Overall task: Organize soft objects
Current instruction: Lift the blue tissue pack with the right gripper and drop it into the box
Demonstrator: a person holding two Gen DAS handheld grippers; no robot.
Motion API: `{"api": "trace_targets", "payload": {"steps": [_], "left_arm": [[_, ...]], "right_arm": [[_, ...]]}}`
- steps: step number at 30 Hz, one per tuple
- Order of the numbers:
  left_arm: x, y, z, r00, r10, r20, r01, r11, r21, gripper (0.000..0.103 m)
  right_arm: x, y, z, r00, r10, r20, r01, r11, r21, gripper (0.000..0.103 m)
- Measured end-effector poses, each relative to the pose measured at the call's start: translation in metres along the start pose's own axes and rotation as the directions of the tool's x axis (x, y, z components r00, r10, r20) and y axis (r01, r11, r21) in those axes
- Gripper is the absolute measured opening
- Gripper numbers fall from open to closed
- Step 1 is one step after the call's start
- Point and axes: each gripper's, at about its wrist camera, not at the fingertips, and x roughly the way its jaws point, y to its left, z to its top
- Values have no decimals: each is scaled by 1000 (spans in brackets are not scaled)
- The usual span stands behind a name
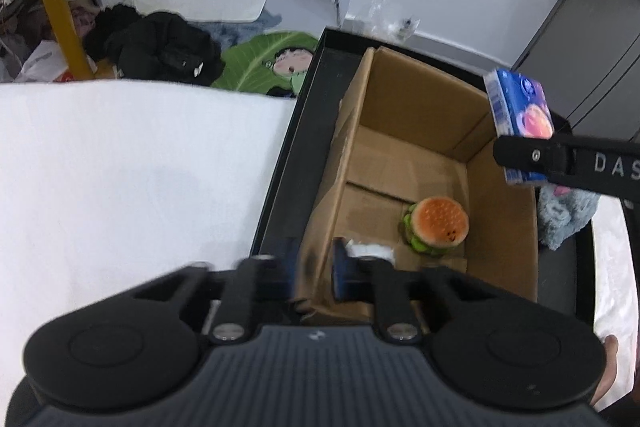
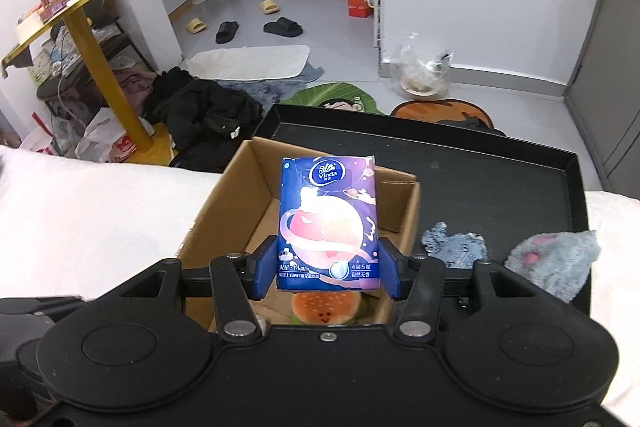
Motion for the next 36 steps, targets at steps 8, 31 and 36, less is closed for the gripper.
{"api": "trace_targets", "payload": {"steps": [8, 31, 36], "left_arm": [[-4, 4, -2, 1000, 19, 14, -18, 999, -51, 10], [-6, 8, -2, 999, 32, 29, -30, 997, -69, 10], [-5, 6, -1, 998, 51, 28, -49, 997, -60, 10]], "right_arm": [[9, 21, 5, 1000, 20, -17, -21, 999, -38, 51], [6, 20, 13, 998, 61, 33, -60, 998, -21, 70], [-1, 2, 7, 998, 53, 22, -53, 999, -1, 70]]}}
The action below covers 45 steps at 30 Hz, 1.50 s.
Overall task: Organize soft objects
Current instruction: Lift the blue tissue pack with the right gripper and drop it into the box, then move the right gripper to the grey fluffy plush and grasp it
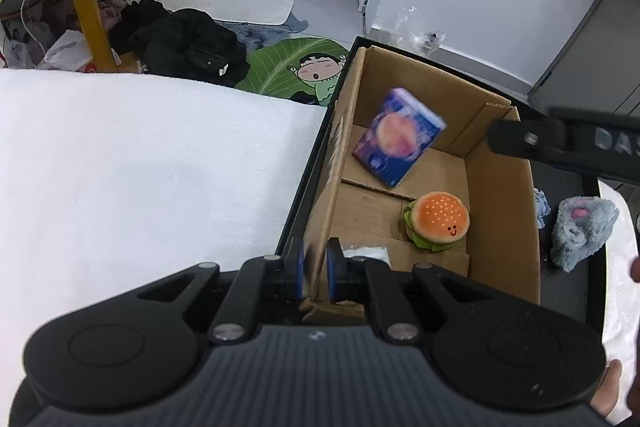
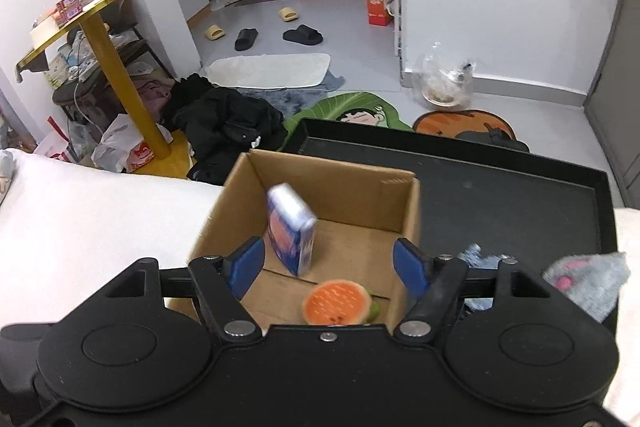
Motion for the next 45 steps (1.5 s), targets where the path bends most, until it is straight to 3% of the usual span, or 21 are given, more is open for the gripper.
{"api": "trace_targets", "payload": {"steps": [22, 30, 35, 45], "left_arm": [[-4, -16, 2, 995, 98, 18, -99, 994, 39, 17], [-11, -25, 0, 994, 99, 55, -103, 991, 80, 49], [-12, -32, -1, 992, 108, 65, -115, 987, 112, 55], [-7, -43, -1, 989, 139, 57, -146, 978, 152, 59]], "right_arm": [[-40, -101, -23, 998, -63, -14, 64, 995, 74, 78], [-36, -139, -38, 998, -62, -32, 67, 985, 161, 78], [-27, -161, -48, 996, -70, -50, 80, 967, 242, 78], [-3, -205, -60, 997, -54, -60, 75, 887, 455, 93]]}}
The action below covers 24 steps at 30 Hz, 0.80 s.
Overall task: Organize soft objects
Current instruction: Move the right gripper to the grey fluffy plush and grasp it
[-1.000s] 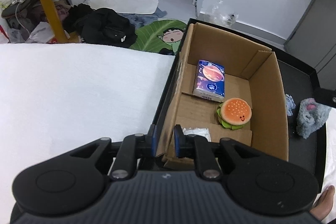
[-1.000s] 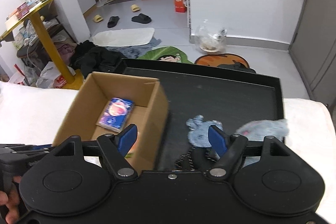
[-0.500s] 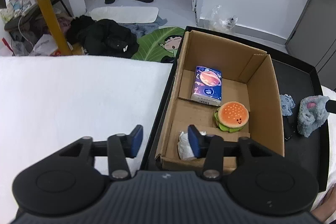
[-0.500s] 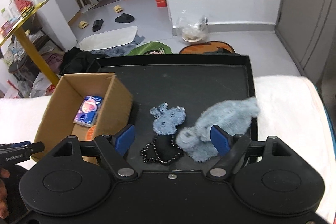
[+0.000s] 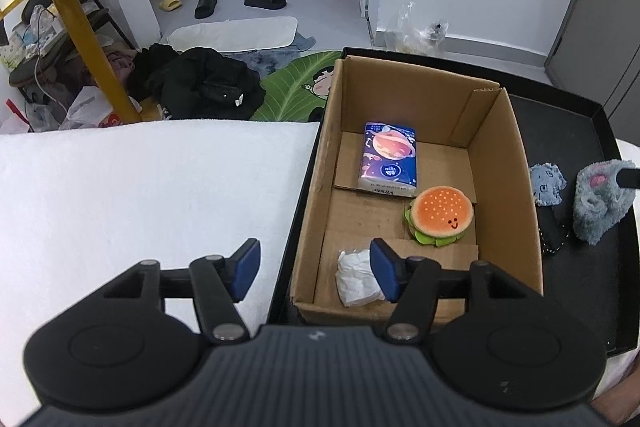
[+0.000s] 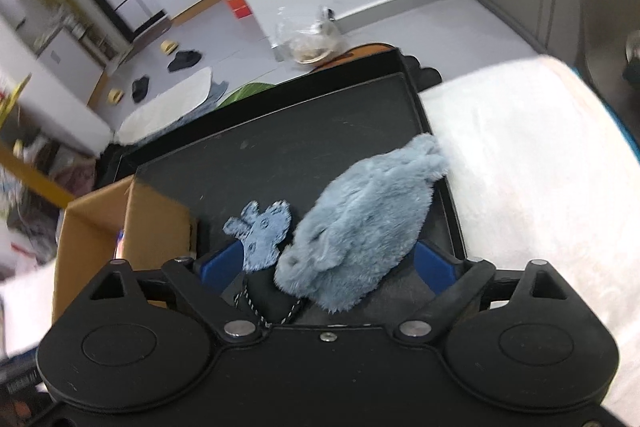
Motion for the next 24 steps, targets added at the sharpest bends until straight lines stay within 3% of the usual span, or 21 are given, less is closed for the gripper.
{"api": "trace_targets", "payload": {"steps": [13, 14, 15, 16, 19, 24], "left_arm": [[3, -6, 1, 1000, 22, -3, -22, 1000, 17, 60], [2, -6, 1, 1000, 23, -3, -23, 1000, 18, 60], [2, -7, 1, 1000, 23, -3, -23, 1000, 18, 60], [1, -6, 1, 1000, 23, -3, -23, 1000, 18, 60], [0, -5, 1, 1000, 21, 6, -22, 1000, 17, 60], [-2, -4, 0, 1000, 16, 8, -16, 1000, 19, 60]], "right_arm": [[35, -26, 6, 999, 4, -47, 1, 994, 108, 91], [37, -28, 6, 999, 5, -45, -1, 994, 105, 86], [38, -28, 6, 999, 3, -44, 1, 996, 92, 67], [40, -29, 5, 999, 3, -52, 1, 997, 78, 56], [37, -27, 1, 999, -12, -44, 14, 999, 45, 45], [23, -16, -5, 999, -25, -32, 25, 1000, 2, 42]]}}
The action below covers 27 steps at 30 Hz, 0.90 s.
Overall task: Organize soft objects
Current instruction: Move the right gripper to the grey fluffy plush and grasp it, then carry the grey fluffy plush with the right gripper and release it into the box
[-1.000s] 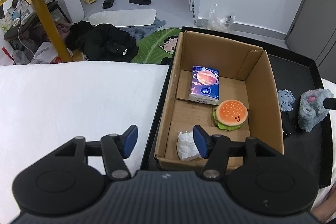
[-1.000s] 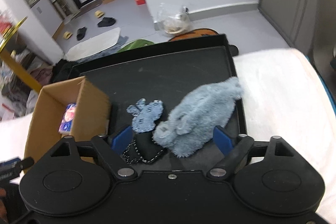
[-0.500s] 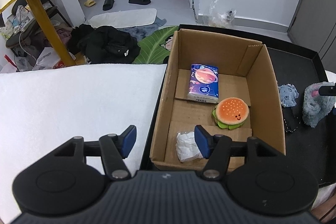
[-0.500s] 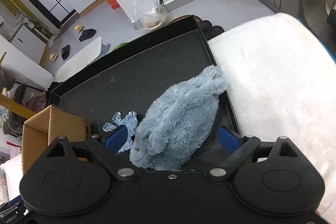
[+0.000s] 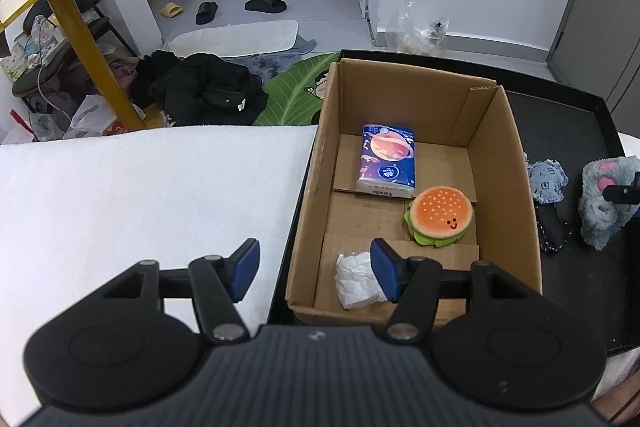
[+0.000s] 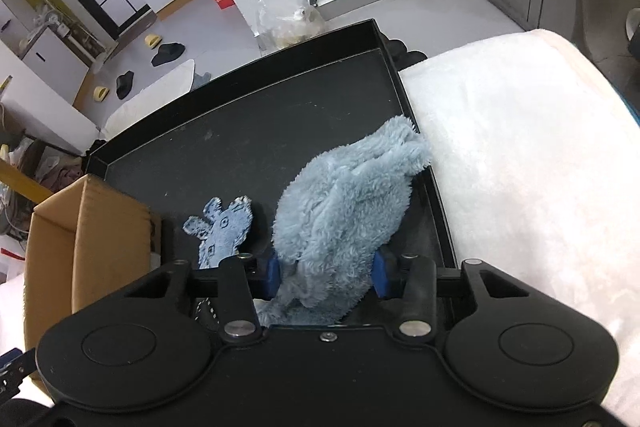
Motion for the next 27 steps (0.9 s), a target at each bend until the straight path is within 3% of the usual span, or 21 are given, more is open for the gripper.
{"api": "trace_targets", "payload": {"steps": [14, 27], "left_arm": [[-9, 6, -3, 999, -26, 29, 27, 999, -24, 60], [-9, 15, -2, 998, -60, 30, 62, 996, -65, 60]], "right_arm": [[-54, 21, 2, 997, 40, 73, -38, 999, -36, 42], [-82, 71, 13, 988, 116, 105, -102, 986, -131, 43]]}}
